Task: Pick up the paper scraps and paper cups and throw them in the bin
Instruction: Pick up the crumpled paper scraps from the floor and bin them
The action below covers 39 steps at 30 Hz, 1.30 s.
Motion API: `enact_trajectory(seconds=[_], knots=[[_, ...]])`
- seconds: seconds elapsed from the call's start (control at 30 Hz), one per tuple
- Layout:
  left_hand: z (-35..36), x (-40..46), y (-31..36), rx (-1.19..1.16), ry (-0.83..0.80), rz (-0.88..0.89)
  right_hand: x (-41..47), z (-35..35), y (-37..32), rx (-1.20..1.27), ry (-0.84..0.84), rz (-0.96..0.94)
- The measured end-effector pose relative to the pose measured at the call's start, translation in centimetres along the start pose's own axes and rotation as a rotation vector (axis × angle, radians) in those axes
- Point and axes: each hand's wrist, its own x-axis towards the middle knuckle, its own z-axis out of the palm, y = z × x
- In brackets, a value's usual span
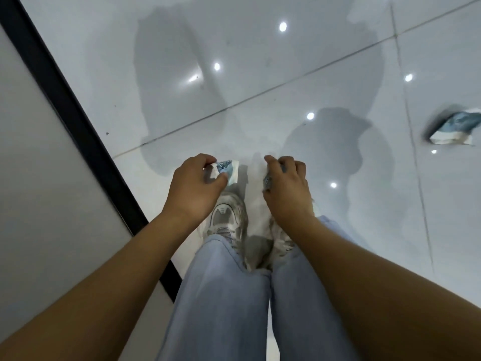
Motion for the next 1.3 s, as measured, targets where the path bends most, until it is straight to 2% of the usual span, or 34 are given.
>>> enact_trajectory(seconds=[0.2,0.5,0.67,0.93,1.13,1.2,1.3], knots=[[-6.6,-7.1,9.5,0.046,-0.001,0.095,-7.6,-13.0,-3.3,0.071,0.035,0.026],[-18.4,-22.1,28.3,0.188,-0.027,0.285,-21.6,-37.5,-8.2,0.224,0.212,0.072],[-22.0,-29.4,36.8,0.205,-0.039,0.411,-28.7,-47.4,-8.7,0.244,0.291,0.100],[-23.8,-37.7,43.5,0.276,-0.128,0.587,-37.7,-53.4,-8.1,0.305,0.407,0.288],[-24.1,-41.1,45.3,0.397,-0.263,0.708,-41.8,-53.4,-9.1,0.393,0.494,0.437],[-23.6,-42.8,46.2,0.487,-0.348,0.808,-44.2,-52.7,-9.3,0.469,0.550,0.549],[-23.0,-44.1,46.9,0.563,-0.392,0.899,-46.1,-51.6,-9.7,0.534,0.603,0.626]])
